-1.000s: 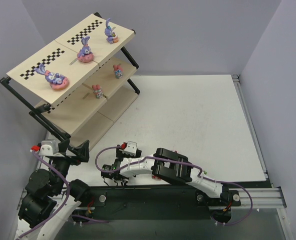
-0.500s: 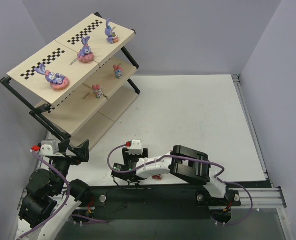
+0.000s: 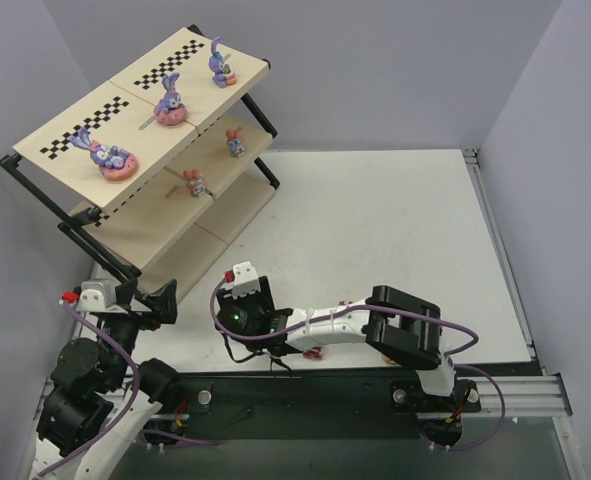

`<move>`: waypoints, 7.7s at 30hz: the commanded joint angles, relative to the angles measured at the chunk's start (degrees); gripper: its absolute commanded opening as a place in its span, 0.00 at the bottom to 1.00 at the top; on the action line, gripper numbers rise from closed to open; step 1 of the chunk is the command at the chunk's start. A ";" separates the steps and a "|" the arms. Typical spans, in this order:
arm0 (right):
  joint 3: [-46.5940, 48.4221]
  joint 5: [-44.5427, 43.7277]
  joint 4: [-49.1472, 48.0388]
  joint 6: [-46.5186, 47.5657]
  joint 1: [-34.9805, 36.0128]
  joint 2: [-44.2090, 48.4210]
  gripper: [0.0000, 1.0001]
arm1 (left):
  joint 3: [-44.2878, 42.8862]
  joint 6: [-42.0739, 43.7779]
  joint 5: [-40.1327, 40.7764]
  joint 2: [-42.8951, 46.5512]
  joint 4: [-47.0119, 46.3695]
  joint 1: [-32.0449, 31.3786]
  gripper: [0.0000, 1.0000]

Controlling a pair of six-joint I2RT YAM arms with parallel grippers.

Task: Place and organize the plastic toys onto the shelf

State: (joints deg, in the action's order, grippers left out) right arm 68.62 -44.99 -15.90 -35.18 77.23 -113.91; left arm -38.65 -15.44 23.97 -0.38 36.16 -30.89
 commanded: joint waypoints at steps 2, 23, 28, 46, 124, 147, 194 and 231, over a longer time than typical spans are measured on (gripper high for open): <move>-1.03 1.49 -9.75 10.12 -0.15 7.82 0.05 | -0.98 -0.03 1.52 4.86 -1.45 0.48 0.97; 12.31 28.46 -18.29 31.58 -4.36 10.73 0.09 | -4.59 -13.03 30.61 6.62 6.46 1.10 0.97; 20.22 35.67 -16.54 33.59 -5.95 6.42 0.11 | -4.59 -13.56 31.76 7.06 7.17 1.10 0.97; 45.54 45.87 -12.06 32.72 -8.50 -11.24 0.15 | -4.76 -15.14 33.16 7.15 8.40 1.54 0.97; 44.08 35.50 3.51 31.22 -8.94 -4.14 0.98 | -3.27 -11.81 28.95 7.06 6.03 3.65 0.97; -6.30 -12.30 45.50 -26.57 11.09 31.03 0.95 | -2.12 -1.52 -14.91 -8.83 -1.46 3.82 0.97; -12.28 -12.49 65.30 -91.39 18.66 8.09 0.47 | 1.12 -2.22 -14.56 -3.84 -1.80 3.82 0.97; -2.80 12.19 -13.70 14.16 -0.67 9.59 0.00 | 0.60 -4.77 -4.28 5.74 0.66 3.82 0.97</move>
State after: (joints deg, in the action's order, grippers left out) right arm 60.14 -41.87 -16.62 -36.99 79.59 -101.45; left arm -37.30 -19.05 16.12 -0.43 36.77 -27.38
